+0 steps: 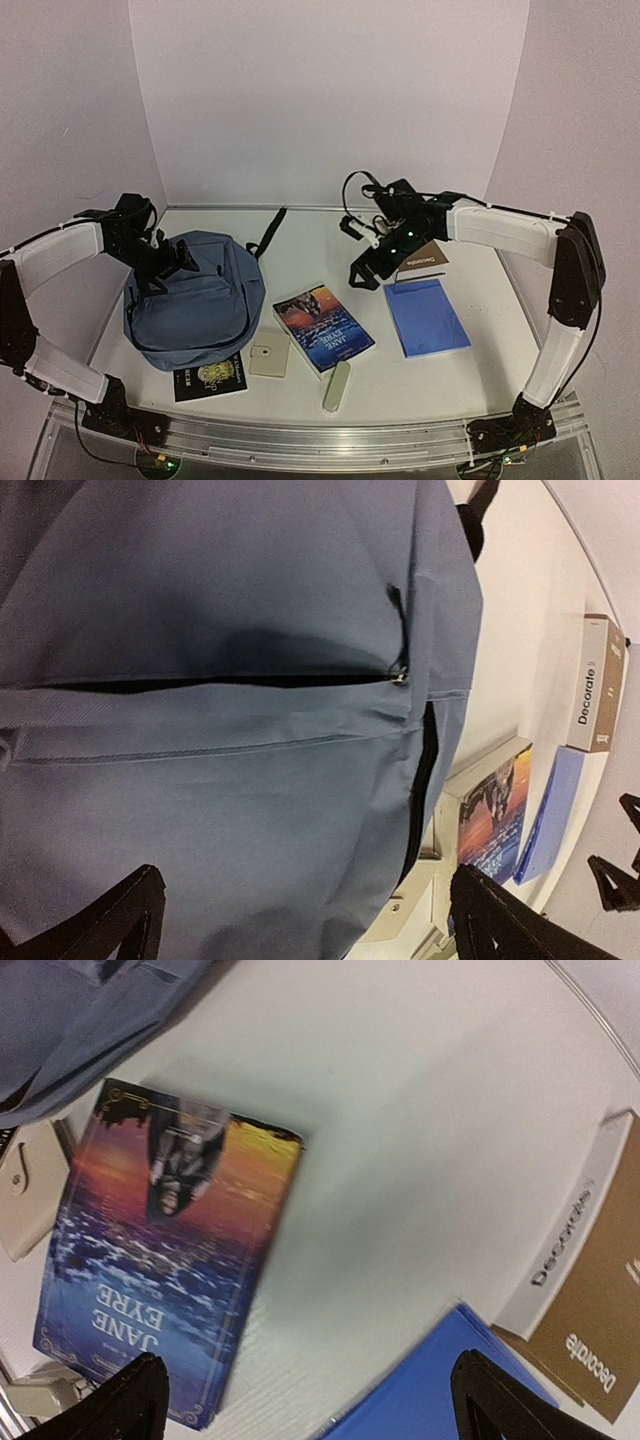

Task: Pack the student bag
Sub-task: Move the book to the center of the board.

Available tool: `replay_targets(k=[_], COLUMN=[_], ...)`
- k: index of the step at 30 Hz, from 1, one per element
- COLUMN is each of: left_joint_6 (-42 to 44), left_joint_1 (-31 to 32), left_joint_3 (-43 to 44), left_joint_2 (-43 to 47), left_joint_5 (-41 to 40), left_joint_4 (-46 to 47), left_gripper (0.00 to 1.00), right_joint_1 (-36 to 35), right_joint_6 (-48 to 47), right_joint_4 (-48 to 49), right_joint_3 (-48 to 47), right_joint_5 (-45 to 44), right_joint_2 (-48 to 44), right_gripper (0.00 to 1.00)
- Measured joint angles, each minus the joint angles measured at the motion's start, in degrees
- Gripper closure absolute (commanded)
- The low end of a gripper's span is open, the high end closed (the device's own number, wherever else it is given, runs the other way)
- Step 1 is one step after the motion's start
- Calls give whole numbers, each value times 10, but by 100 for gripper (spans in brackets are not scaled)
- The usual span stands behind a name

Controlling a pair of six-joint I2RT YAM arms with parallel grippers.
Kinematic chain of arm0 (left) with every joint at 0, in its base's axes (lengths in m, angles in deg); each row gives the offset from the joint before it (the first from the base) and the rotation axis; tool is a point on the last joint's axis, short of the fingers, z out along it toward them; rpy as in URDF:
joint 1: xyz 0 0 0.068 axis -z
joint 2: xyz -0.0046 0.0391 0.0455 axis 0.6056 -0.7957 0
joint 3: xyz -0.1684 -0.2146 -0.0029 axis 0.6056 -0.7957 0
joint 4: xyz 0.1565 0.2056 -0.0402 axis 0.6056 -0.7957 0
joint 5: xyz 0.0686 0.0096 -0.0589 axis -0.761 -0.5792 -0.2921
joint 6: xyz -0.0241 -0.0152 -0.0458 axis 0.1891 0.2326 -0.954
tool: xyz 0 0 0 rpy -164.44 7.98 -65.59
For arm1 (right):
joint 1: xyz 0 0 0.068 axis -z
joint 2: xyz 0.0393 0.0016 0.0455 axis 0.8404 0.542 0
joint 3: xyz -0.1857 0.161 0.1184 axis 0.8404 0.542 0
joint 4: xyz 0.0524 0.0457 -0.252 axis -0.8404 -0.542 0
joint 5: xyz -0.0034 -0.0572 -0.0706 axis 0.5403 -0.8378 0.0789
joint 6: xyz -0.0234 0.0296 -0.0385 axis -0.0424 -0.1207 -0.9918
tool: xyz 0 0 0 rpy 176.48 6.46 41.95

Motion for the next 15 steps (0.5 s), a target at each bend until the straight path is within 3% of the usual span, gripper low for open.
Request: replay_targets(k=[8,15], left_joint_6=[-74,-150], left_joint_1=[0,-1], left_joint_3=[-38,-41], left_joint_2=[82,67], left_joint_5=[-103,-185], left_joint_4=[-88,-140], left_gripper=[0,0], right_joint_1=[-115,-185], right_joint_6=[-8,-12], right_joint_4=[-3,8], right_joint_3=[-118,-269], right_joint_5=[-27,-113], right_joint_2=[98,246], right_gripper=[2,2])
